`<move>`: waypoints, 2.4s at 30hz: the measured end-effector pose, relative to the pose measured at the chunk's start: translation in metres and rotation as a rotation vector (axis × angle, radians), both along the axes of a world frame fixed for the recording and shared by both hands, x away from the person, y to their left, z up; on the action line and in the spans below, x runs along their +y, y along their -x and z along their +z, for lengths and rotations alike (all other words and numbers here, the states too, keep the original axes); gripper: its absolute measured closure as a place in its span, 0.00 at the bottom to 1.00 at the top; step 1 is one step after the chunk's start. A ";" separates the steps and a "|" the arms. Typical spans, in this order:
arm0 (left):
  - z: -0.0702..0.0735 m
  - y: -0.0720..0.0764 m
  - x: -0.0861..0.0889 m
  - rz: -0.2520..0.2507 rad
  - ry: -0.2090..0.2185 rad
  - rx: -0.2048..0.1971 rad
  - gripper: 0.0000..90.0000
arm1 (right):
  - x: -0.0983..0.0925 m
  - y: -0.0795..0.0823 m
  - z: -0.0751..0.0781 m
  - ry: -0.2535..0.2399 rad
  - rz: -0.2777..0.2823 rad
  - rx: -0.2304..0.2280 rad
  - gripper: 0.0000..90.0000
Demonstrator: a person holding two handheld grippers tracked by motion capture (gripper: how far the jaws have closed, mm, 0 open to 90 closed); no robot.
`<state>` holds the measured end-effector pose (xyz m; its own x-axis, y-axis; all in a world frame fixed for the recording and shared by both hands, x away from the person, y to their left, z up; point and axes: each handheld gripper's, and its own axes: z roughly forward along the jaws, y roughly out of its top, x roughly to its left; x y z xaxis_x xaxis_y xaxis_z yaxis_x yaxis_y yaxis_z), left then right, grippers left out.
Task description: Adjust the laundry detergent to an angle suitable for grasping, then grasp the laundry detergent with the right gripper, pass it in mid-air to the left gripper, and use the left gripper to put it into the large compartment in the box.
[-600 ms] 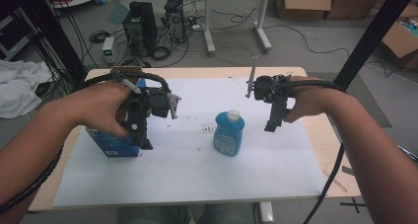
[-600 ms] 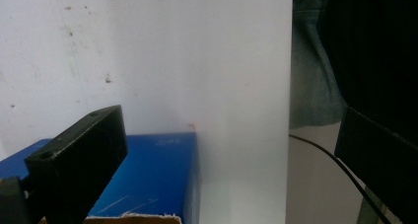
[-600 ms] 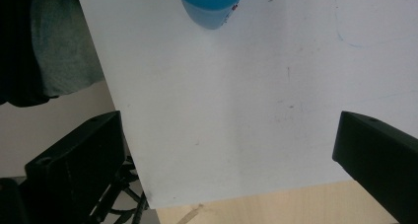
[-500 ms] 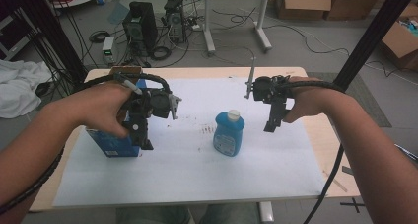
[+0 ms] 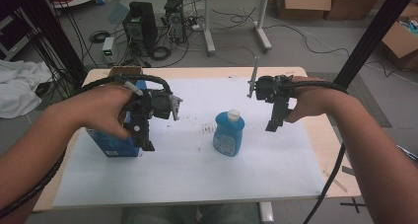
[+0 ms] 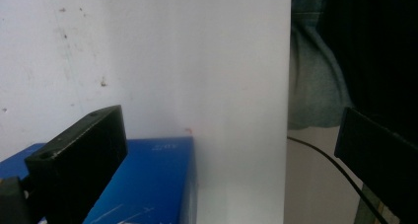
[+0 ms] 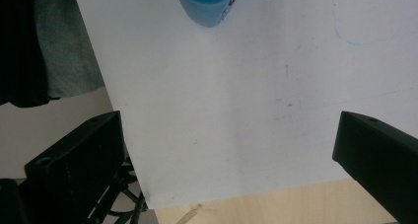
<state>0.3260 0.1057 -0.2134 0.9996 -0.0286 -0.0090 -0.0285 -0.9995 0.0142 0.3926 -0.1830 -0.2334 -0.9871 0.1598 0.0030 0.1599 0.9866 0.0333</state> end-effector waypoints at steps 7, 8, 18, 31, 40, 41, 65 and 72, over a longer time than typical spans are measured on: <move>-0.002 -0.001 -0.002 -0.011 -0.008 -0.004 0.00 | 0.001 -0.002 0.001 0.007 0.001 -0.003 0.00; -0.002 -0.001 -0.002 -0.009 -0.003 -0.002 0.00 | 0.001 -0.002 0.002 0.005 0.002 -0.003 0.00; -0.004 0.000 -0.004 0.004 -0.009 0.003 0.00 | -0.007 -0.001 0.002 0.000 -0.008 -0.007 0.00; -0.001 0.001 -0.002 0.004 -0.011 -0.007 0.00 | -0.019 0.003 -0.003 -0.060 -0.024 -0.014 0.00; -0.005 0.001 0.001 0.004 -0.003 -0.002 0.00 | -0.045 0.005 -0.003 -0.289 -0.076 -0.091 0.00; -0.006 0.002 0.001 0.004 -0.003 -0.004 0.00 | -0.054 0.006 -0.007 -0.336 -0.097 -0.121 0.00; 0.000 0.003 0.005 -0.021 0.045 -0.025 0.00 | -0.079 0.043 -0.110 -0.853 -0.218 -0.195 0.00; -0.002 0.003 0.007 -0.021 0.049 -0.019 0.00 | -0.059 0.041 -0.139 -0.921 -0.219 -0.199 0.00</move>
